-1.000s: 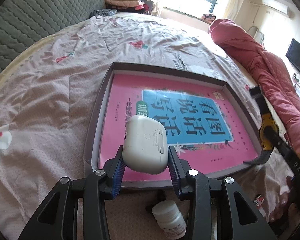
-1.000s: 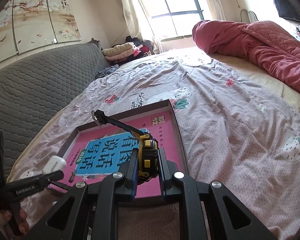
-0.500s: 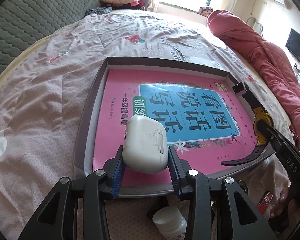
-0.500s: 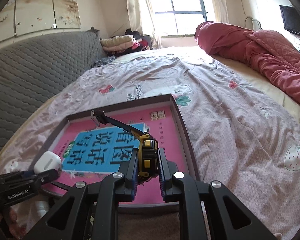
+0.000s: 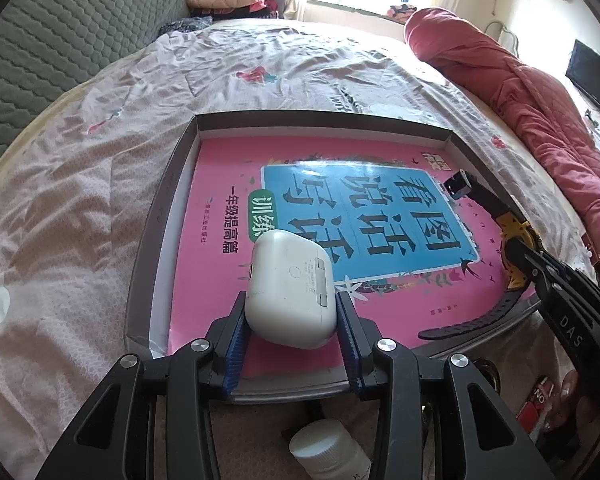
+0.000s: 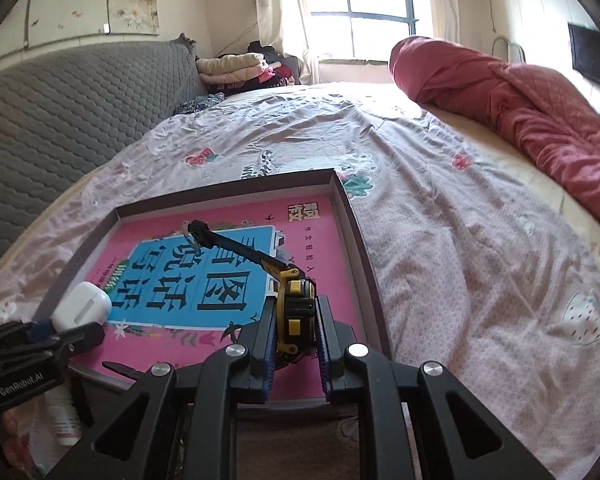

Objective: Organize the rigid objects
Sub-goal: 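Lower the earbud case onto the workbook and open the left tool while the right tool releases the tape measure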

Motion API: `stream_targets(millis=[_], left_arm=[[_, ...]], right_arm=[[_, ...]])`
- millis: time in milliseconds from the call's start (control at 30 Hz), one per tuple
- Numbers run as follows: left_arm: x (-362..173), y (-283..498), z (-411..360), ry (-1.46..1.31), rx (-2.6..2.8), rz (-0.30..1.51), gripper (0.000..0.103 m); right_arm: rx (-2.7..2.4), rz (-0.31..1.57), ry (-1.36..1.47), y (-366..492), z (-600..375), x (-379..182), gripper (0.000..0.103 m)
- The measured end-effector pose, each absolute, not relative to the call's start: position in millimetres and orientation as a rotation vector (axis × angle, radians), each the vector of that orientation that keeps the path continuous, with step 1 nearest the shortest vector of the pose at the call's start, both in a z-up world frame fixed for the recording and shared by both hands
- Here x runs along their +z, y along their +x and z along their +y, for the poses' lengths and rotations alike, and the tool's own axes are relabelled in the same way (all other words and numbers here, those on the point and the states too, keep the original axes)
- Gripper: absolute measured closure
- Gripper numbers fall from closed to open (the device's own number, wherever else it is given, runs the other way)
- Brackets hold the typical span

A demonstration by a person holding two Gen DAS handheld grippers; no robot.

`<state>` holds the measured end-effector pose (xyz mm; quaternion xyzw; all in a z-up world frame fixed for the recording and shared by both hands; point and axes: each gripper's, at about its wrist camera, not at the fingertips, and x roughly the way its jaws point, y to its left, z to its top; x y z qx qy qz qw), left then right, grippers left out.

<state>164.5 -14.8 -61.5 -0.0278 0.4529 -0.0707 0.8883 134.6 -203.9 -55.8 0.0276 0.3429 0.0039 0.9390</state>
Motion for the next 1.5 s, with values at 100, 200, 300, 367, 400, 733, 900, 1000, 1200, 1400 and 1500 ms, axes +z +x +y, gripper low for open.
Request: stream_targets(millis=[100,200,300,367,400,733,900,1000,1200,1400,1500], left_arm=[[-63,166,-15,-0.047,-0.142,0.942,0.061],[-63,167,-16,-0.039,-0.137,0.942,0.061],[-63,169,-16,-0.027,-0.123,0.941,0.061],[-63,170,-16,-0.02,-0.118,0.943,0.061],[-63,170,-16,-0.019,-0.117,0.943,0.061],[-64,175,-12,-0.014,-0.1,0.958,0.061],[-65,175,-9,-0.02,-0.091,0.96,0.061],[-65,175,-6,-0.024,-0.079,0.961,0.061],[-65,172,0,-0.033,-0.055,0.962,0.06],[-65,170,3,-0.038,-0.048,0.963,0.06],[-65,170,4,-0.039,-0.049,0.964,0.06]], right_arm=[[-0.007,0.712,0.041,136,-202,-58,0.085],[-0.021,0.709,0.006,136,-198,-58,0.085],[-0.037,0.705,-0.021,137,-197,-57,0.085],[-0.047,0.704,-0.028,137,-198,-57,0.085],[-0.051,0.704,-0.027,137,-199,-57,0.085],[-0.025,0.746,-0.059,143,-206,-57,0.085],[-0.042,0.765,-0.09,144,-205,-57,0.085],[-0.039,0.743,-0.099,141,-205,-57,0.085],[-0.05,0.706,-0.082,136,-208,-53,0.085],[-0.04,0.689,-0.047,133,-215,-52,0.085],[-0.043,0.685,-0.033,133,-218,-51,0.085]])
